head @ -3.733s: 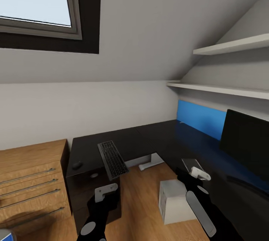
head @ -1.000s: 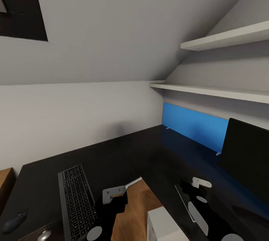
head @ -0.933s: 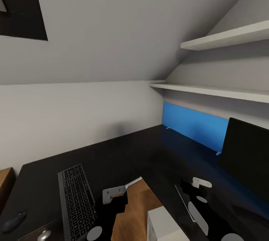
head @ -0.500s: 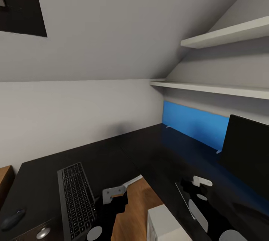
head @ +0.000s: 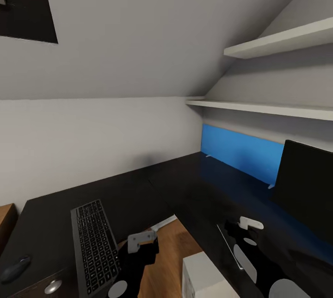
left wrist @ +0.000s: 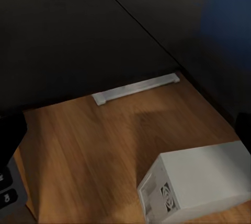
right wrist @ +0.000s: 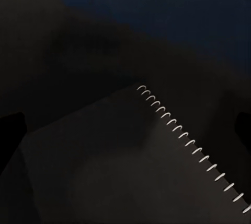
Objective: In the bedroom, organize the workspace by keeping the computer under the desk, ensuring the monitor is on the desk, placing the keyboard on the desk next to the monitor, placing the mouse on the desk next to the keyboard, moving the folder from the swivel chair onto the desk next to the mouse, stacking the notebook on top of the folder with the pen on top of the notebook, and positioning the swivel chair next to the desk.
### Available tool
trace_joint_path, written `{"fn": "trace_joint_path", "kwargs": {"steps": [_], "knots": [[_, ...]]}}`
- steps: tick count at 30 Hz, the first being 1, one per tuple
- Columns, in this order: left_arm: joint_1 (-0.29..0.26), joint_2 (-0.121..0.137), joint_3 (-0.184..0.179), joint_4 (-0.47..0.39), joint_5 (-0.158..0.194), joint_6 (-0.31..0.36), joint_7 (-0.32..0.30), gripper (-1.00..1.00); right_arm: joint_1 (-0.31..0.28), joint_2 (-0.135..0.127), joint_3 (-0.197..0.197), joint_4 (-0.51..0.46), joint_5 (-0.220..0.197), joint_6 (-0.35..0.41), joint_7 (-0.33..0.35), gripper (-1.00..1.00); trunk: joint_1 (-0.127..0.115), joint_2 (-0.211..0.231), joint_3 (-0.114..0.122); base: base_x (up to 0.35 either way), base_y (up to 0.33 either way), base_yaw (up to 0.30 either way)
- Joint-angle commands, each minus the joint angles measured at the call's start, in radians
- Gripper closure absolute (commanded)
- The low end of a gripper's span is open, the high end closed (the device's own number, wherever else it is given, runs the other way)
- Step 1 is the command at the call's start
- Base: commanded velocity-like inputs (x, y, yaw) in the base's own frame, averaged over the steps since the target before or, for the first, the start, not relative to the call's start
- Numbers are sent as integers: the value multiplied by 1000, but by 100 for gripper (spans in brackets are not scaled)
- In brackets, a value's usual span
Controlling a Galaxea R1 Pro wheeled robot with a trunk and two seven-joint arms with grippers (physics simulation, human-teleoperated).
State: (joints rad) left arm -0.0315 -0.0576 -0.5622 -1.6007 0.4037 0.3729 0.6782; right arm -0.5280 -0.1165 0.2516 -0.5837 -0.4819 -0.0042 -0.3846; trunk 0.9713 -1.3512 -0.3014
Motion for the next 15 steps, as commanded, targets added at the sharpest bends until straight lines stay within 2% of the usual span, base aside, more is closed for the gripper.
{"fn": "trace_joint_path", "kwargs": {"steps": [1,2,3,7,15], "knots": [[-1,0,-3,0,7,4,7,-100,-1,-2,8,-1,-9,0,-8,-100,0,-1,-1,0,0,0],[-1,0,-5,0,7,5,7,-100,-1,-2,8,-1,-9,0,-8,-100,0,-1,-1,0,0,0],[-1,0,-29,3,7,6,6,-100,-1,-2,8,-1,-9,0,-8,-100,0,-1,-1,0,0,0],[-1,2,-63,3,7,7,5,-100,-1,-2,8,-1,-9,0,-8,-100,0,-1,-1,0,0,0],[-1,2,-102,9,10,9,0,-100,-1,-2,8,-2,-9,0,-8,-100,0,-1,-1,0,0,0]]}}
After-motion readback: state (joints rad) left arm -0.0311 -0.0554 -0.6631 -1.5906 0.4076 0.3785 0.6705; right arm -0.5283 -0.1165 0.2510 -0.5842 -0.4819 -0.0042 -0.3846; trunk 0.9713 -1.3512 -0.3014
